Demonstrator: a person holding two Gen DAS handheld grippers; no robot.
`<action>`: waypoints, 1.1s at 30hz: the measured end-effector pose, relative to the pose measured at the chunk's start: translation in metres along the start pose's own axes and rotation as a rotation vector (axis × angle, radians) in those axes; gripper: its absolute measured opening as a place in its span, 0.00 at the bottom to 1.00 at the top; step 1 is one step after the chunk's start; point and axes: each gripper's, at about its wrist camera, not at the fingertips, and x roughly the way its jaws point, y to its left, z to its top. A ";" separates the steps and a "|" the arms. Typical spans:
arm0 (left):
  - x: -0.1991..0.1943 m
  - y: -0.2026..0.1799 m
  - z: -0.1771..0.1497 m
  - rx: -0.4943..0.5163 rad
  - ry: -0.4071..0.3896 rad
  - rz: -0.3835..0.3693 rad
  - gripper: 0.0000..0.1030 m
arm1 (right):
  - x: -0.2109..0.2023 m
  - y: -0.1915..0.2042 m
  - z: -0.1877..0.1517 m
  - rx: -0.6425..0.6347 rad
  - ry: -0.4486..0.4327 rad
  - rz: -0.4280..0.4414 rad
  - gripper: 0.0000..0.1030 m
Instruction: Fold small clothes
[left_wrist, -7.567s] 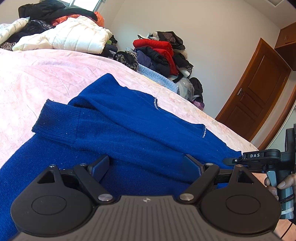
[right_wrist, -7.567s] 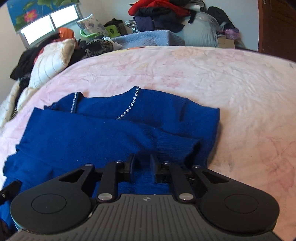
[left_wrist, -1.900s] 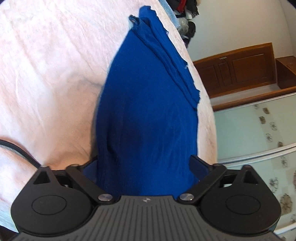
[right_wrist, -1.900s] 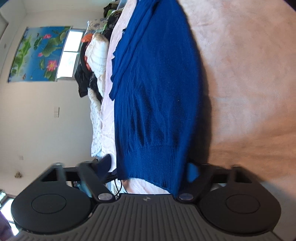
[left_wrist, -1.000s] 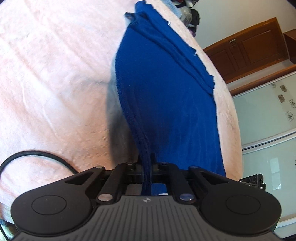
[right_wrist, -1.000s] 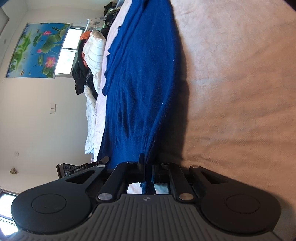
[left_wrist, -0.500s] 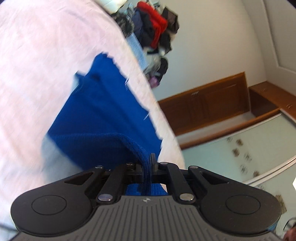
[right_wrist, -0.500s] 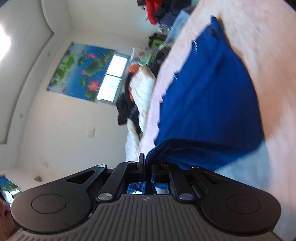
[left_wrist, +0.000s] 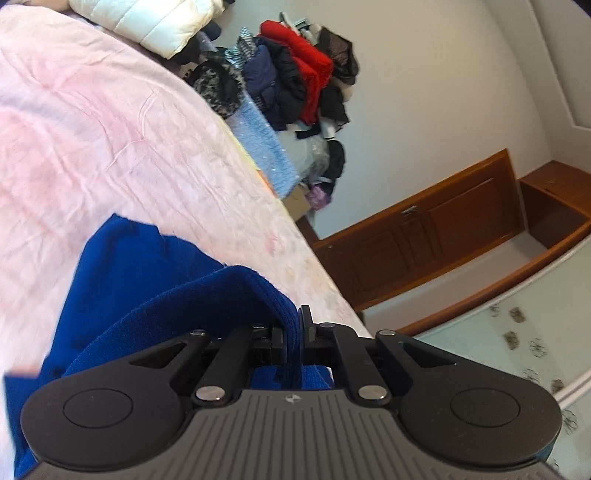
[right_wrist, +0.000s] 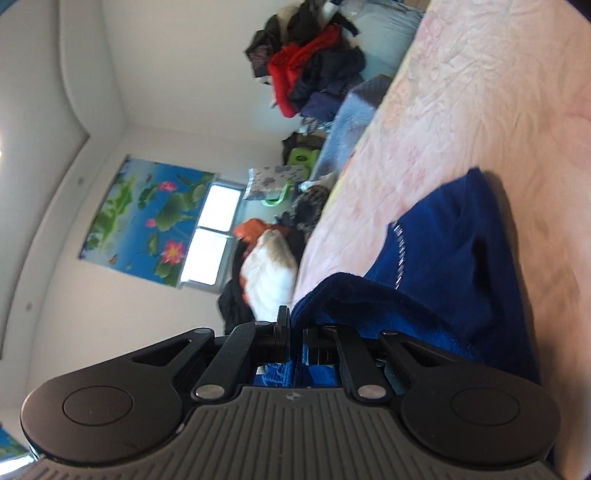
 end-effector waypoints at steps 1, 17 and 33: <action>0.014 0.003 0.006 -0.001 -0.001 0.018 0.05 | 0.010 -0.007 0.008 0.012 -0.003 -0.018 0.11; 0.058 0.047 0.052 -0.079 0.025 0.093 0.85 | 0.039 -0.056 0.049 0.117 -0.062 -0.095 0.58; 0.138 -0.030 -0.057 1.027 0.087 0.790 0.87 | 0.138 0.029 -0.020 -0.870 0.216 -0.723 0.52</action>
